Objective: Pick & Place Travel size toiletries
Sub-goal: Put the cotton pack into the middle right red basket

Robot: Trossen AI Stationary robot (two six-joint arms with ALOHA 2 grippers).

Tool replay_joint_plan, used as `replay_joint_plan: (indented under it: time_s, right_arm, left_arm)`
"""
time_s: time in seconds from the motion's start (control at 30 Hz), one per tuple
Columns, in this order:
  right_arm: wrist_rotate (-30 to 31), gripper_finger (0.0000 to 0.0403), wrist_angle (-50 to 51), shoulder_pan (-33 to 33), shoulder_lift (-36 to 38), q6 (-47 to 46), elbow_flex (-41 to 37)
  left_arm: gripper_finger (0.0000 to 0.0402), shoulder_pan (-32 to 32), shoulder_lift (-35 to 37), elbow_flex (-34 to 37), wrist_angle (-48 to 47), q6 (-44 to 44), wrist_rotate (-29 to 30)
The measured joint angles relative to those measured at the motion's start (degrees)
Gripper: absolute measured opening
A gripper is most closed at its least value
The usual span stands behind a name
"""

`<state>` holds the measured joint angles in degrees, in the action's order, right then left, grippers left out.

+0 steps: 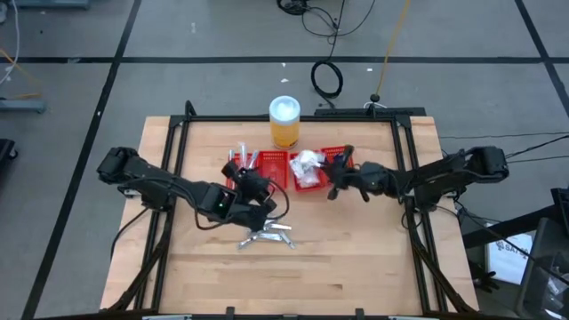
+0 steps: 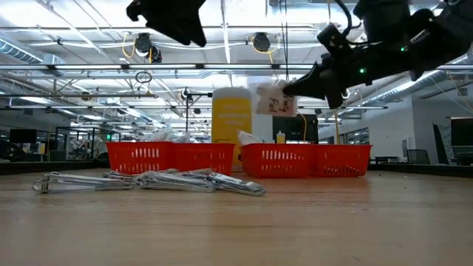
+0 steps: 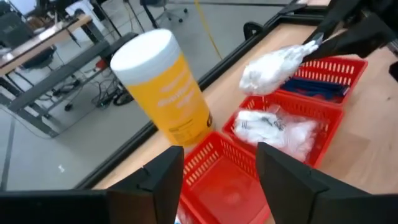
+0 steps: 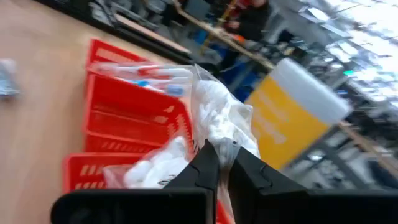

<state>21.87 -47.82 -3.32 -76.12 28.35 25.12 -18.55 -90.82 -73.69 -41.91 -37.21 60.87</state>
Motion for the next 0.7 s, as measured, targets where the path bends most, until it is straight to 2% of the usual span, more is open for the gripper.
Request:
replay_joint_plan:
  time_s: [0.1,0.23,0.37,0.5,0.7]
  right_arm:
    - [-6.96,0.0009,1.42,-3.39,-1.17,-3.25,0.0]
    - [-8.71,0.001,2.6,-4.97,-5.24,-4.59,-0.02]
    - [-12.49,0.001,2.58,-4.99,-10.83,-1.19,-0.02]
    - [-12.07,0.0018,2.17,-4.47,-13.81,0.29,0.11]
    - [-11.66,0.0059,3.76,-3.81,-12.25,-0.15,0.02]
  left_arm:
    - [0.0183,0.11,0.01,0.01,-1.74,-2.0,-0.21]
    - [0.0169,0.26,0.01,1.8,-1.11,-2.55,0.57]
    - [0.0159,0.85,0.01,3.93,-1.01,-5.53,1.05]
    - [0.0158,1.89,-0.01,5.12,-0.99,-7.68,0.22]
    - [0.0167,2.78,-0.01,5.64,-0.9,-8.09,-2.35]
